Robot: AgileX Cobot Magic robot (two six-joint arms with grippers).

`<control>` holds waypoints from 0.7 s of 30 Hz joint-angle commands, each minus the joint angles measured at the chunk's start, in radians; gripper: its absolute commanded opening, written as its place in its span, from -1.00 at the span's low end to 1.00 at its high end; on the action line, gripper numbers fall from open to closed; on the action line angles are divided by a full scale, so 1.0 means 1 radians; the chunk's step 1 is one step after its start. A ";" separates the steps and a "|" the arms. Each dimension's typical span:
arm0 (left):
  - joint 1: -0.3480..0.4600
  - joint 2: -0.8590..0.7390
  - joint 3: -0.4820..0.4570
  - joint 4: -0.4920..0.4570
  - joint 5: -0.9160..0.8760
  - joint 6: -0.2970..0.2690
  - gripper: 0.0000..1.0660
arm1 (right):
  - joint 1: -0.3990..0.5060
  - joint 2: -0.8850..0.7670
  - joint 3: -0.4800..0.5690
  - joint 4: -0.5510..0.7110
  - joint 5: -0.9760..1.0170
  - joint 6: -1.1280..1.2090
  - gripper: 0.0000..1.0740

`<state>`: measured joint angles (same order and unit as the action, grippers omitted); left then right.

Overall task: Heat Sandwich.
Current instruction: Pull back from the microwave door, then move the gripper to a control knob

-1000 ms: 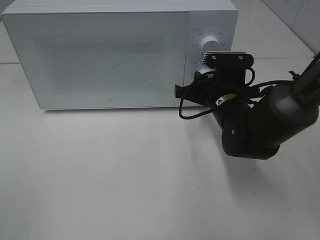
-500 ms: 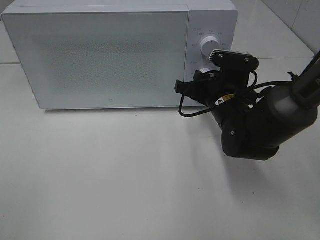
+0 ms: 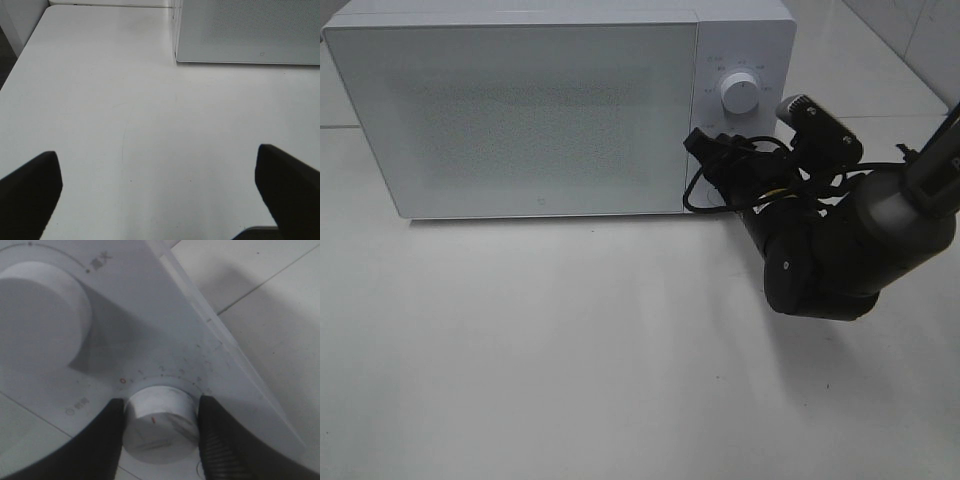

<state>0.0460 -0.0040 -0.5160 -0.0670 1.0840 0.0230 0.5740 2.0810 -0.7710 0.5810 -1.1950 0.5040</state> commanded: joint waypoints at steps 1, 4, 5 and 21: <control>0.003 -0.017 0.001 -0.001 -0.010 0.001 0.83 | -0.001 -0.007 -0.007 -0.002 -0.106 0.150 -0.82; 0.003 -0.017 0.001 -0.001 -0.010 0.001 0.83 | -0.001 -0.007 -0.007 -0.002 -0.113 0.232 -0.82; 0.003 -0.017 0.001 -0.001 -0.010 0.001 0.83 | -0.001 -0.007 -0.007 -0.006 -0.118 0.301 -0.82; 0.003 -0.017 0.001 -0.001 -0.010 0.001 0.83 | -0.001 -0.007 -0.007 -0.006 -0.118 0.774 -0.82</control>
<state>0.0460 -0.0040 -0.5160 -0.0670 1.0840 0.0230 0.5740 2.0810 -0.7700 0.5850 -1.1950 1.2330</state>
